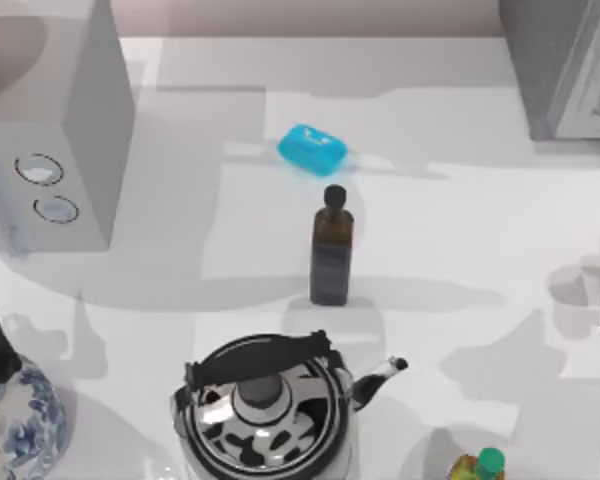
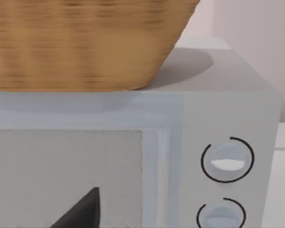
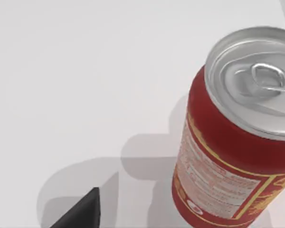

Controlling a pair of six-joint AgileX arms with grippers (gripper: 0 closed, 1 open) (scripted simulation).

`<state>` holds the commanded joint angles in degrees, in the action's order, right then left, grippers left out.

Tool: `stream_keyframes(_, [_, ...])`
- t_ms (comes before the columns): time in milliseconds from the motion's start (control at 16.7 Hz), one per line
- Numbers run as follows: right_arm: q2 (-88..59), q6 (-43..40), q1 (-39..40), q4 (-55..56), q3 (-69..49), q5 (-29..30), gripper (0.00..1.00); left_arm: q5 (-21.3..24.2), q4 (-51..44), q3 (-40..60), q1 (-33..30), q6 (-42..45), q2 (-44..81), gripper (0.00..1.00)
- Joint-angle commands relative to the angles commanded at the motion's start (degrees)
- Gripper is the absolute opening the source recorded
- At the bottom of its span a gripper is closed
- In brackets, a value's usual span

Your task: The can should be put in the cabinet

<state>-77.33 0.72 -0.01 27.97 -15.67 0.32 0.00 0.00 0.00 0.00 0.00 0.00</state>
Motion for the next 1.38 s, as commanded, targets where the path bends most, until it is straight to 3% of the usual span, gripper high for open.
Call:
stream_keyframes(480, [-2.41, 0.09, -0.24, 0.92, -1.02, 0.02, 1.00, 0.00, 0.00, 0.00, 0.00, 0.00, 0.00, 1.00])
stream_keyframes(1020, [-21.50, 0.15, -0.69, 12.62, -8.61, 0.08, 1.00, 0.00, 0.00, 0.00, 0.00, 0.00, 0.00, 1.00])
stream_keyframes(1380, [-23.50, 0.23, -0.58, 14.48, -8.67, 0.20, 1.00, 0.00, 0.00, 0.00, 0.00, 0.00, 0.00, 1.00])
